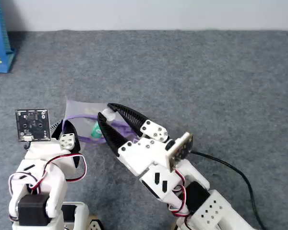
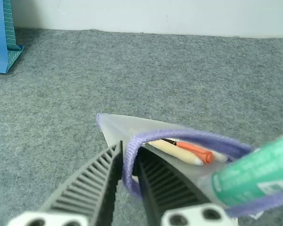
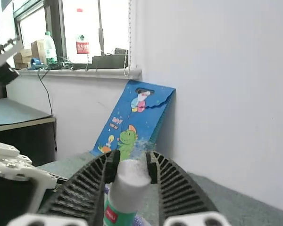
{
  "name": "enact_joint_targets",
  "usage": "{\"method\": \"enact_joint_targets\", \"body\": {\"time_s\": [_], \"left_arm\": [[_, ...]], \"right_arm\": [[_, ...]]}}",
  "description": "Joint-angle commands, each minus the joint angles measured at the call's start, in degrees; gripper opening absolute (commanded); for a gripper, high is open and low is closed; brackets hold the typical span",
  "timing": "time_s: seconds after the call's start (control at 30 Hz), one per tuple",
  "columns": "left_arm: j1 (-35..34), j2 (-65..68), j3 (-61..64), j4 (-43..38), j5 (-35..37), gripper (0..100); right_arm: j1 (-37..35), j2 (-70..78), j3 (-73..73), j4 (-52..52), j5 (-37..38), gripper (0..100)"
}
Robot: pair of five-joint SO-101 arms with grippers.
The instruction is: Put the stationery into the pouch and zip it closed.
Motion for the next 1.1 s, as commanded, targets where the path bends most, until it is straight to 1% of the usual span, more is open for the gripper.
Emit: {"method": "enact_joint_targets", "body": {"time_s": [0.0,0.27,0.37,0.43,0.53,0.57,0.7,0.73,0.8,0.87,1.03,1.07], "left_arm": [[-0.3,-0.3,-0.7,-0.2,0.4,1],[0.1,-0.3,-3.8,0.9,0.4,1],[0.1,0.0,-7.0,2.7,0.4,1],[0.1,0.0,-7.7,3.1,0.4,1],[0.1,0.0,-7.5,3.0,0.4,1],[0.1,0.0,-7.5,3.0,0.4,1],[0.1,0.1,-7.4,3.0,0.4,1],[0.1,0.1,-7.4,3.0,0.4,1],[0.1,0.1,-7.3,3.0,0.4,1],[0.1,0.0,-6.7,3.0,0.4,1],[0.1,-0.1,-5.4,2.5,0.4,1],[0.1,-0.1,-5.4,2.5,0.4,1]], "right_arm": [[0.5,0.1,-0.2,-2.5,3.6,0.8],[0.7,12.4,0.5,-21.8,11.5,0.8],[0.7,17.1,0.6,-26.2,14.3,0.8],[0.7,19.3,0.6,-26.8,15.0,0.8],[0.7,20.9,1.3,-25.4,15.0,1.3],[0.6,20.9,1.8,-24.2,14.9,3.2],[0.5,20.9,2.2,-20.1,14.7,18.8],[0.5,20.6,2.2,-19.5,14.7,20.3],[0.5,19.1,2.2,-18.9,12.9,18.7],[0.8,16.5,1.9,-16.0,9.9,15.9],[1.0,5.8,1.5,-3.6,4.2,14.7],[2.0,3.2,0.7,0.0,2.6,14.5]]}}
